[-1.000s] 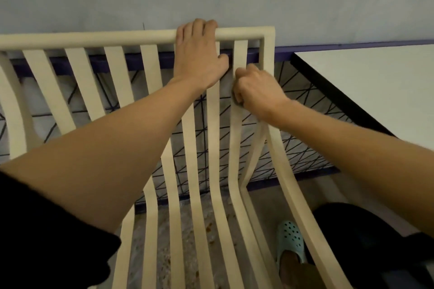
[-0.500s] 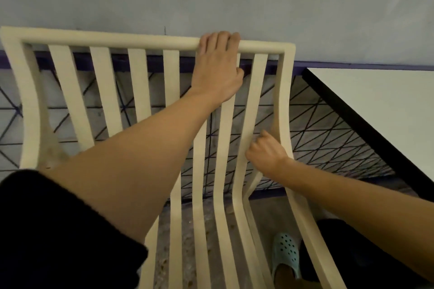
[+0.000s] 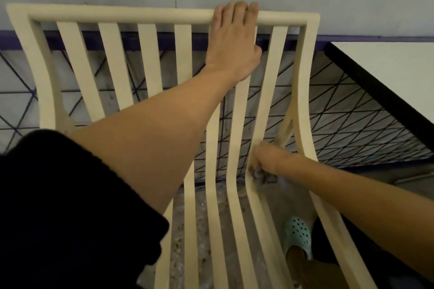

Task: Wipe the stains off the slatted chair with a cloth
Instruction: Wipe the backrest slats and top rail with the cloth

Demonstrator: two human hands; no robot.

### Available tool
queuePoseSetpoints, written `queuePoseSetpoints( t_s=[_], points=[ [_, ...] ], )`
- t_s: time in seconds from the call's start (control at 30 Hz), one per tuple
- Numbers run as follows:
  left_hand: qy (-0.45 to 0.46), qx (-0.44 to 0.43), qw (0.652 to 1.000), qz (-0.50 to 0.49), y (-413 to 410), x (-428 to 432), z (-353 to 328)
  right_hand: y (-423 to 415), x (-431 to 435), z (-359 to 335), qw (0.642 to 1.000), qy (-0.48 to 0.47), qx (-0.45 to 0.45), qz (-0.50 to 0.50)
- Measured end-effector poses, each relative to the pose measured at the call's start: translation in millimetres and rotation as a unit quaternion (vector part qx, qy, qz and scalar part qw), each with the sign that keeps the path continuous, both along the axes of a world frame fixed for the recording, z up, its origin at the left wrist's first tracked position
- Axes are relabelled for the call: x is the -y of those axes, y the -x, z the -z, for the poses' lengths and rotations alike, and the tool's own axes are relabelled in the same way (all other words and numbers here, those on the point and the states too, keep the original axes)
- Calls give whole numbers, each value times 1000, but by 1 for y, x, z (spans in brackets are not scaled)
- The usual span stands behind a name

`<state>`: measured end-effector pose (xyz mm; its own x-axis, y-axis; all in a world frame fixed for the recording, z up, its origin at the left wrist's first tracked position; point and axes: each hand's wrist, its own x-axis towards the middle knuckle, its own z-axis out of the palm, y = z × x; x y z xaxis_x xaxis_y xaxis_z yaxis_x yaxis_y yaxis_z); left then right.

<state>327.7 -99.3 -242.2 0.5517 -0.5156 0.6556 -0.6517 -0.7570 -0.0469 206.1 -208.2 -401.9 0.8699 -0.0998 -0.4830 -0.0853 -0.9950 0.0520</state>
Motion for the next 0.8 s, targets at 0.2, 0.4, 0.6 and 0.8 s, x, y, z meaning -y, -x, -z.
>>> queuePoseSetpoints(
  t_s=[0.2,0.4,0.6,0.8],
  points=[
    [0,-14,1000,-7,3,1,-3,-8,7,-69,957,-87,275,-3],
    [-12,-27,1000,3,5,0,-5,1,-5,-56,963,-24,262,-65],
    [-36,2,999,-3,0,-4,0,5,-31,-12,987,32,151,-47],
    [-82,-44,995,34,8,-15,-9,19,-46,25,994,-74,63,45]
  ],
)
